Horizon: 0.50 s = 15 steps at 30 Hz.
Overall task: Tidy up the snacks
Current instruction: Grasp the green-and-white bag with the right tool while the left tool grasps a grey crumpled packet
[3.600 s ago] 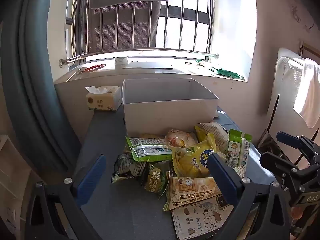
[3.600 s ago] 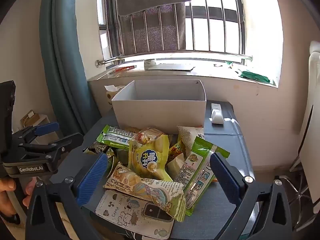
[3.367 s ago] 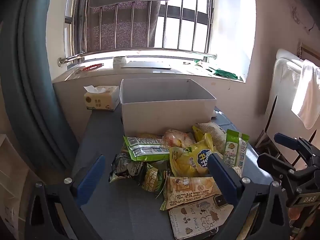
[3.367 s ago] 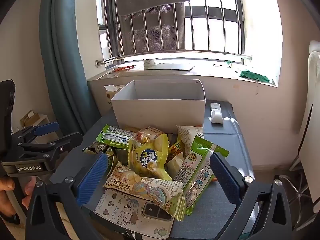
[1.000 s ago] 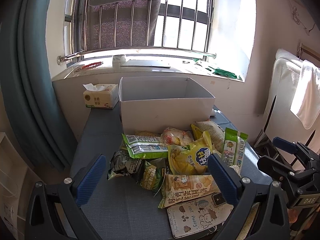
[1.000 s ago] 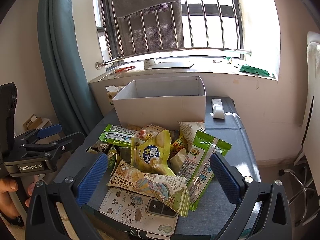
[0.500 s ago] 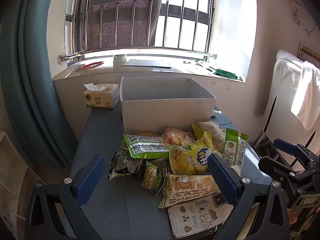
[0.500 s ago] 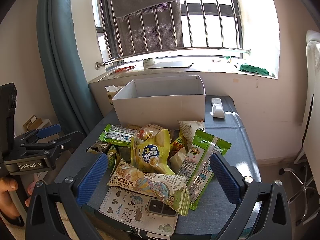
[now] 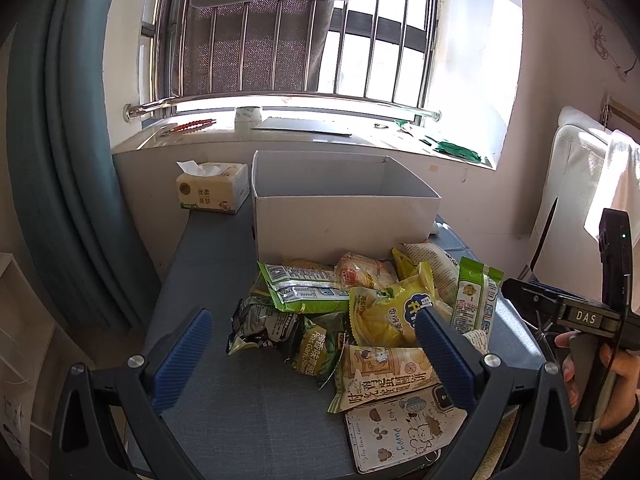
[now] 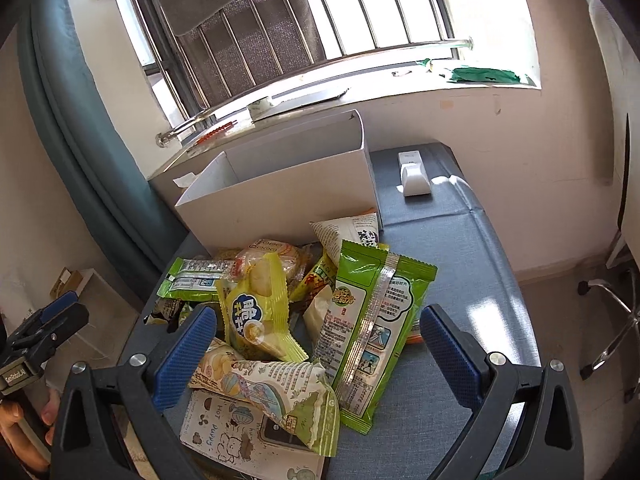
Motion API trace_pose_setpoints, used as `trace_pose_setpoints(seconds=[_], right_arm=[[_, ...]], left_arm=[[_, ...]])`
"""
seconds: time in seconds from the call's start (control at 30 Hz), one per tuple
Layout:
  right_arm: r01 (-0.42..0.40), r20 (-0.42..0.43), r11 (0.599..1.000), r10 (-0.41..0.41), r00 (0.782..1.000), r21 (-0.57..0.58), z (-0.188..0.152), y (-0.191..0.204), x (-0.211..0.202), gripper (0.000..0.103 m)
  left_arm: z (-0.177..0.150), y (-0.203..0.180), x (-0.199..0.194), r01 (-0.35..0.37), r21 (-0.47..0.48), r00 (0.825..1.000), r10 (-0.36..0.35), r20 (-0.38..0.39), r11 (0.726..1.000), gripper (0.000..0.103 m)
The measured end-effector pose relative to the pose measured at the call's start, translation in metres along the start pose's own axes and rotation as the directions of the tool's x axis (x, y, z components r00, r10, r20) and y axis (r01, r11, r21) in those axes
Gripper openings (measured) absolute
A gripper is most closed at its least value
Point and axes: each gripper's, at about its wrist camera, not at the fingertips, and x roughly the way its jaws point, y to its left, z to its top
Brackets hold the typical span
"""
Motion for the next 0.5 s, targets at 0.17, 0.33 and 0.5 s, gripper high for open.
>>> trace_pose_setpoints(seconds=[0.17,0.33,0.5], right_arm=[[0.098,-0.107,0.987,-0.085,0.991,0.124,0.001,-0.029,0.047,0.103],[0.160,-0.135,0.976,-0.141,0.981,0.146,-0.004,-0.026,0.071,0.101],[0.172,-0.127,0.981,-0.159,0.979,0.095,-0.009,-0.013,0.074,0.068]], left_arm=[[-0.005,0.012,0.005,-0.013,-0.028,1.000,0.012,-0.017,1.000,0.103],[-0.010,0.018,0.011,-0.027,-0.040,0.999,0.025,-0.033,0.999,0.103],[-0.015,0.024,0.014,-0.036,-0.045,0.998,0.034,-0.044,0.998,0.103]])
